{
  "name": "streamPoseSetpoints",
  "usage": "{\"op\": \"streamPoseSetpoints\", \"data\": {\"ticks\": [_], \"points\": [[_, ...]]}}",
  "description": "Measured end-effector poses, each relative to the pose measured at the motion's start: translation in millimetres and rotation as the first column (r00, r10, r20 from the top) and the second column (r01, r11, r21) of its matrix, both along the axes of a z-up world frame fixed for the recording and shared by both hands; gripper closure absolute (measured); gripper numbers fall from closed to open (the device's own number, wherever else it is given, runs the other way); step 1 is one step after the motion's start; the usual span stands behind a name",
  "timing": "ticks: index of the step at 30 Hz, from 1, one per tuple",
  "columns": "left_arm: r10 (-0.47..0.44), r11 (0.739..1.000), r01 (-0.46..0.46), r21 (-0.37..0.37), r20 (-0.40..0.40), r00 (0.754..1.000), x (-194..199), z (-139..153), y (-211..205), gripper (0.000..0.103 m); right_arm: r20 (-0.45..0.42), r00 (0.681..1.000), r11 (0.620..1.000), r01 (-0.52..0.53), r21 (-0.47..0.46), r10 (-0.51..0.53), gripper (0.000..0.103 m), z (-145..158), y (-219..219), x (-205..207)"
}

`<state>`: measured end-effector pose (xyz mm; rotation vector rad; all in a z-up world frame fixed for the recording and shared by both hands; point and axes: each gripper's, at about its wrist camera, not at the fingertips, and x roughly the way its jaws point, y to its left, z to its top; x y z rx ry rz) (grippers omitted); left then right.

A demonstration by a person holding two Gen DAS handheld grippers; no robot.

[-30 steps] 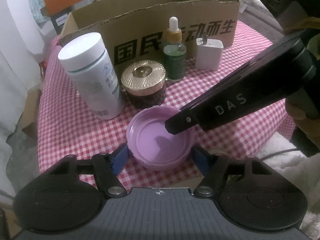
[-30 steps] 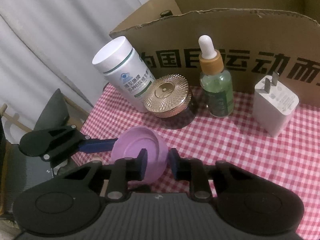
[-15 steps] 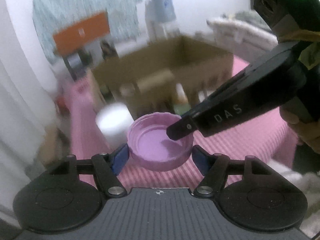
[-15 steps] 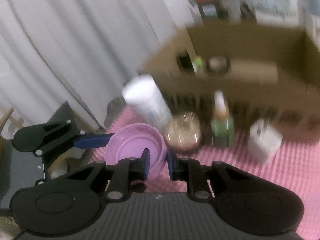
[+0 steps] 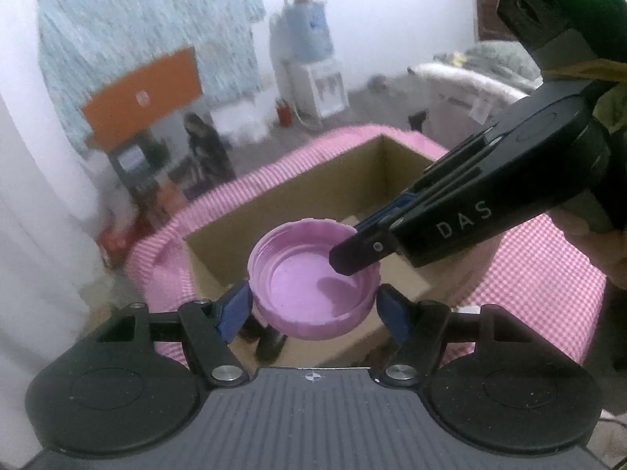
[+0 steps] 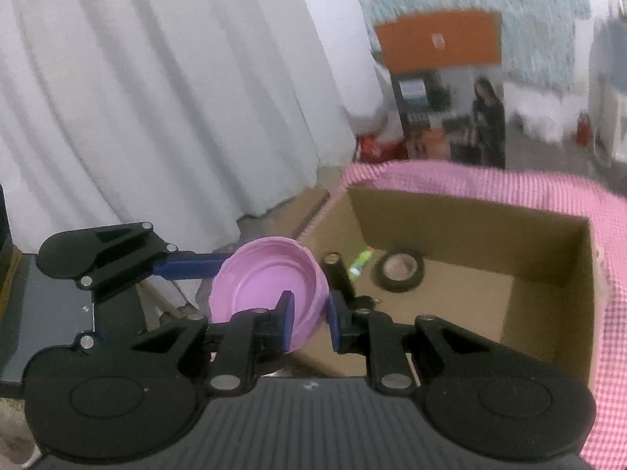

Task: Organize rigid objects
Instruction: 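Carry the purple lid with the right gripper into the box and release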

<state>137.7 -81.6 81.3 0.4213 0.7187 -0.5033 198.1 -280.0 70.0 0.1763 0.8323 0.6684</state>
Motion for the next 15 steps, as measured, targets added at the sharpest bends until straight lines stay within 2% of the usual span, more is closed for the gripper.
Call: {"op": "streamPoseSetpoints", "data": {"ticks": [4, 8, 15], "points": [[0.016, 1.0, -0.015, 0.003, -0.163, 0.987, 43.0, -25.2, -8.9, 0.033, -0.132, 0.991, 1.0, 0.002, -0.015, -0.004, 0.083, -28.5, -7.1, 43.7], [0.047, 0.999, -0.046, 0.011, -0.325, 0.945, 79.0, -56.4, -12.3, 0.033, -0.256, 0.967, 0.999, -0.01, -0.031, 0.001, 0.083, -60.6, -10.2, 76.9], [0.086, 0.996, -0.073, 0.048, -0.445, 0.892, 105.2, -84.6, -16.5, 0.033, -0.369, 0.929, 0.994, -0.068, -0.085, 0.031, 0.083, -98.2, 4.0, 101.7]]}}
